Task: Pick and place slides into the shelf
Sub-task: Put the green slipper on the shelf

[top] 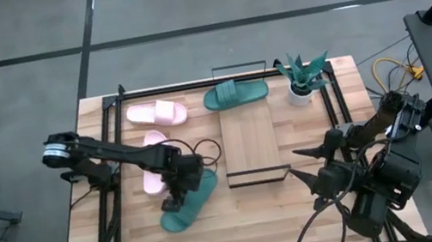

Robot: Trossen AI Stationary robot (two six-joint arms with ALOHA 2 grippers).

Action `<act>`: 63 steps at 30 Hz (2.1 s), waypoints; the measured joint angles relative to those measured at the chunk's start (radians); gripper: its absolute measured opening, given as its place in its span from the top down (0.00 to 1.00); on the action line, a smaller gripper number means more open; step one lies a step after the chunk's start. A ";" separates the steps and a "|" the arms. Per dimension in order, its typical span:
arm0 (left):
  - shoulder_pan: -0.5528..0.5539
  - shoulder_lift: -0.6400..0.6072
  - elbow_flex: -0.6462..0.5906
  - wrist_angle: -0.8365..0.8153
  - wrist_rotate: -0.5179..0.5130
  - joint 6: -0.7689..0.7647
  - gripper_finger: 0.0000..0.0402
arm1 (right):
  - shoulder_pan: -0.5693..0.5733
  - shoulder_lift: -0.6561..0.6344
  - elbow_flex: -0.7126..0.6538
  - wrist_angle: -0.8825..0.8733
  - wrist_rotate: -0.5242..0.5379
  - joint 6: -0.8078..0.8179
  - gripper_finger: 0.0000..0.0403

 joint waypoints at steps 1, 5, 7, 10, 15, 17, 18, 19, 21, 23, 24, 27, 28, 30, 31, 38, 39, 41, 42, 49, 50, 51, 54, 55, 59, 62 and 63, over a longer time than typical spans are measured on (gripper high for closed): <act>-0.001 0.012 0.000 0.001 0.002 0.000 0.49 | 0.000 0.000 0.000 0.000 0.000 0.000 0.46; -0.001 0.066 0.000 0.000 0.003 0.023 0.49 | 0.000 0.000 0.000 0.000 0.000 0.000 0.46; 0.000 0.093 0.004 0.000 0.006 0.026 0.49 | 0.000 0.000 0.000 0.000 0.000 0.000 0.46; 0.000 0.124 0.010 -0.006 0.019 0.026 0.50 | 0.000 0.000 0.000 0.000 0.000 0.000 0.46; 0.000 0.141 0.014 -0.023 0.061 0.029 0.62 | 0.000 0.000 0.000 -0.001 0.000 0.000 0.46; -0.001 0.137 0.014 -0.030 0.070 0.030 0.70 | 0.000 0.000 0.000 -0.001 0.000 0.000 0.46; -0.002 0.134 0.014 -0.031 0.076 0.030 0.74 | 0.000 0.000 0.000 -0.001 0.000 0.000 0.46; -0.002 0.128 0.014 -0.034 0.081 0.038 0.79 | 0.000 0.000 0.000 -0.001 0.000 0.000 0.46; -0.002 0.113 0.013 -0.039 0.096 0.060 0.90 | 0.000 0.000 0.000 -0.001 0.000 -0.001 0.46; -0.002 0.097 0.013 -0.045 0.099 0.078 0.97 | 0.000 0.000 0.000 -0.001 0.000 -0.001 0.46; -0.002 0.090 0.013 -0.048 0.098 0.079 0.98 | 0.000 0.000 0.000 -0.002 0.000 -0.001 0.46; -0.002 0.056 0.013 -0.051 0.088 0.081 0.98 | 0.000 0.000 0.000 -0.002 0.000 -0.004 0.46; -0.002 0.039 0.013 -0.051 0.087 0.080 0.99 | 0.000 0.000 0.000 -0.002 0.000 -0.008 0.46; -0.002 0.006 0.014 -0.051 0.079 0.077 0.99 | 0.000 0.000 0.000 -0.002 0.000 -0.028 0.46; -0.002 -0.013 0.016 -0.051 0.076 0.076 0.99 | 0.000 0.000 0.000 -0.002 0.000 -0.044 0.46; -0.004 -0.189 0.040 -0.045 0.052 0.070 1.00 | 0.000 0.000 0.000 -0.002 0.001 -0.148 0.46; -0.004 -0.216 0.041 -0.044 0.036 0.070 1.00 | 0.000 0.000 0.000 -0.002 0.001 -0.152 0.46; -0.004 -0.266 0.047 -0.044 0.006 0.069 1.00 | 0.000 0.000 0.000 -0.001 0.001 -0.158 0.46; -0.005 -0.290 0.049 -0.037 -0.005 0.068 1.00 | 0.000 0.000 0.000 -0.001 0.002 -0.158 0.46; -0.005 -0.396 0.053 0.183 0.005 0.068 1.00 | 0.000 0.000 0.000 0.016 0.003 -0.302 0.46; -0.005 -0.404 0.053 0.212 0.005 0.070 1.00 | 0.000 0.000 0.000 0.035 0.002 -0.349 0.46; -0.005 -0.408 0.053 0.236 0.005 0.071 1.00 | -0.001 0.003 -0.003 0.062 -0.003 -0.400 0.46; -0.005 -0.406 0.053 0.288 0.006 0.072 1.00 | -0.009 0.018 -0.008 0.144 -0.026 -0.573 0.46; -0.005 -0.401 0.053 0.298 0.013 0.080 1.00 | -0.009 0.026 -0.012 0.168 -0.038 -0.633 0.46; -0.018 -0.359 0.053 0.299 0.083 0.154 1.00 | -0.026 0.063 -0.036 0.251 -0.070 -0.905 0.46; -0.038 -0.312 0.056 0.292 0.102 0.225 1.00 | -0.048 0.095 -0.057 0.295 -0.072 -1.037 0.46; -0.043 -0.298 0.060 0.294 0.110 0.252 1.00 | -0.057 0.103 -0.062 0.312 -0.071 -1.071 0.46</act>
